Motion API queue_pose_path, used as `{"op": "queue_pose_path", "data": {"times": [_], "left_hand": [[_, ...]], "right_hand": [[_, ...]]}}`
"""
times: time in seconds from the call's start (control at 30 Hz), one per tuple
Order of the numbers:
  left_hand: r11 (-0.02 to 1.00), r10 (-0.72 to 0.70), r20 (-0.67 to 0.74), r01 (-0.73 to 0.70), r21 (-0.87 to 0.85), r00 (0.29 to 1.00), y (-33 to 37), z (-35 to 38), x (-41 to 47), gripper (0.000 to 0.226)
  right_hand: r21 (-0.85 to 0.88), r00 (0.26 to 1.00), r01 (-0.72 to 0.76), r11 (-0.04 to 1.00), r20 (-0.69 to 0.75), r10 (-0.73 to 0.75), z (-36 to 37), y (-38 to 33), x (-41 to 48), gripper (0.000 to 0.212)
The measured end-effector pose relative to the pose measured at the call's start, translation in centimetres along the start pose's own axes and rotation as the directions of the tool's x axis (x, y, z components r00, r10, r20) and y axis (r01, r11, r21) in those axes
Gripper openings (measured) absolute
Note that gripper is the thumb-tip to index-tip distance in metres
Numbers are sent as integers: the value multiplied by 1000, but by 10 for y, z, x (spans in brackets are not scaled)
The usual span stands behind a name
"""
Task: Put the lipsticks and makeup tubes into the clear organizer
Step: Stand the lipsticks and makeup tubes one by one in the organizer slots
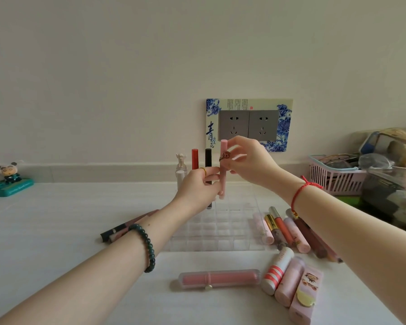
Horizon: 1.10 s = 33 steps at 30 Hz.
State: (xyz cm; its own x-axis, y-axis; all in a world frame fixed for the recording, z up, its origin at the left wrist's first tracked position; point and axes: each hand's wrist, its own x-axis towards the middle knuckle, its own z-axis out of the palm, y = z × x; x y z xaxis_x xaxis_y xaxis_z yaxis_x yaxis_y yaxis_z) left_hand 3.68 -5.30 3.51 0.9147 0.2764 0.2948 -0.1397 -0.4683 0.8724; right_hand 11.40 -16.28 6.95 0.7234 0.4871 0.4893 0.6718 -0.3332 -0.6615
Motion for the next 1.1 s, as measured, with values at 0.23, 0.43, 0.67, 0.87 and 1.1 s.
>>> {"op": "queue_pose_path", "data": {"times": [0.23, 0.43, 0.67, 0.87, 1.1], "left_hand": [[998, -21, 31, 20, 54, 999, -6, 1, -7, 32], [997, -28, 30, 26, 66, 999, -6, 2, -8, 39], [997, -32, 38, 30, 72, 999, -6, 1, -9, 41], [994, -48, 52, 43, 102, 997, -6, 2, -10, 43], [991, -46, 61, 38, 127, 997, -2, 2, -14, 42]], "right_hand": [[1, 999, -28, 1000, 38, 28, 9, 12, -4, 21], [-3, 998, -39, 999, 45, 39, 10, 12, -3, 21], [-6, 996, -51, 999, 70, 51, 11, 9, -3, 25], [-43, 995, -56, 997, 81, 59, 11, 10, -2, 32], [-71, 994, -42, 997, 93, 48, 9, 9, -2, 32]]}}
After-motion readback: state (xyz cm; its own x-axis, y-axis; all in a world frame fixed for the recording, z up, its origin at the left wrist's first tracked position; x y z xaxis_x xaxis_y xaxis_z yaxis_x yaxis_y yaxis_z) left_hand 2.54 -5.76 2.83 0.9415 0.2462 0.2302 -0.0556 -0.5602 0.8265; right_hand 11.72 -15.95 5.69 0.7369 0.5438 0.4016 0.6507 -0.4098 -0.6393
